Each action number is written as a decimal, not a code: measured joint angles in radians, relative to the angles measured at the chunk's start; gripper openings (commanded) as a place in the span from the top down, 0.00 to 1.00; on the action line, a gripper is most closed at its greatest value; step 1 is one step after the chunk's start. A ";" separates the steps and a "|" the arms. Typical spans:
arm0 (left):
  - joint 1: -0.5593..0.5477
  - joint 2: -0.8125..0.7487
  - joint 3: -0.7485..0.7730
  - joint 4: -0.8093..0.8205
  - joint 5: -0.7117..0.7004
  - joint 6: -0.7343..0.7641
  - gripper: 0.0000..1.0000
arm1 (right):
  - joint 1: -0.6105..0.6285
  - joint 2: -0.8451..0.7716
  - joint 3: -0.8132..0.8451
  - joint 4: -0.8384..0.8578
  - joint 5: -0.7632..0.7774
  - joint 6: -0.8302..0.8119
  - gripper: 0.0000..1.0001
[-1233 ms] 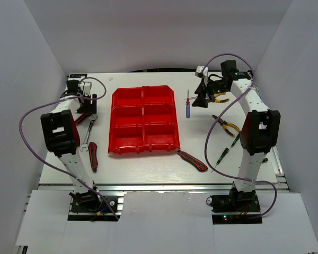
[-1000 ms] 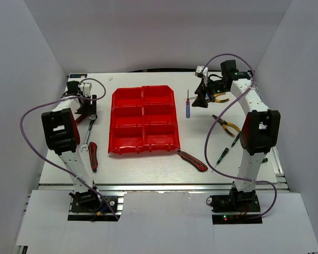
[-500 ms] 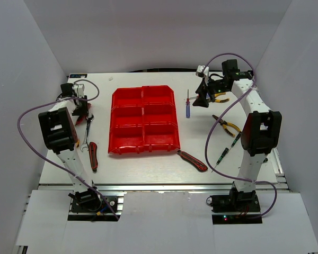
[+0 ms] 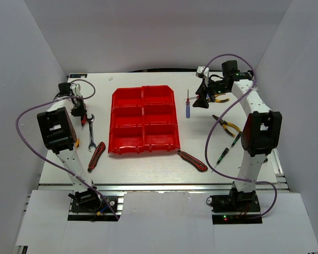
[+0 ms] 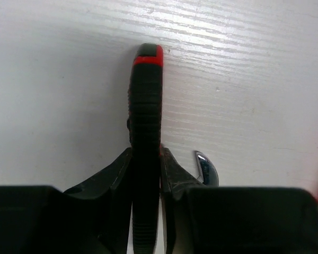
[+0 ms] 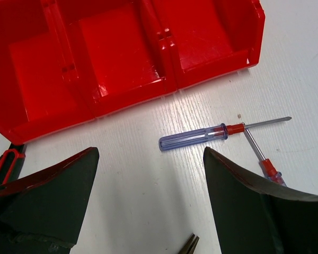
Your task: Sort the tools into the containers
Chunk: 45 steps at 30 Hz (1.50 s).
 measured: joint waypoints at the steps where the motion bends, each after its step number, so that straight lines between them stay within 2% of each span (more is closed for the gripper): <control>1: 0.001 0.000 0.003 -0.005 0.007 -0.019 0.78 | 0.000 0.000 -0.001 0.000 0.000 0.000 0.14; 12: 0.001 -0.011 0.023 -0.013 0.108 -0.159 0.82 | 0.000 -0.005 -0.010 0.006 -0.008 0.007 0.14; 18: -0.003 -0.012 0.063 -0.014 0.267 -0.309 0.85 | 0.000 -0.005 -0.010 0.007 -0.009 0.019 0.14; 25: -0.061 -0.076 0.039 0.142 0.480 -0.558 0.84 | -0.003 -0.005 -0.016 0.011 -0.015 0.023 0.14; 32: -0.175 -0.093 0.097 0.280 0.640 -0.678 0.84 | -0.006 -0.007 -0.035 0.025 -0.023 0.026 0.14; 37: -0.238 -0.087 0.129 0.304 0.615 -0.837 0.85 | -0.006 -0.011 -0.051 0.032 -0.033 0.030 0.14; 41: -0.272 -0.091 0.089 0.269 0.491 -1.004 0.84 | -0.006 -0.023 -0.070 0.038 -0.035 0.039 0.14; 45: -0.320 -0.091 0.084 0.149 0.365 -1.154 0.84 | -0.006 -0.032 -0.078 0.040 -0.037 0.045 0.14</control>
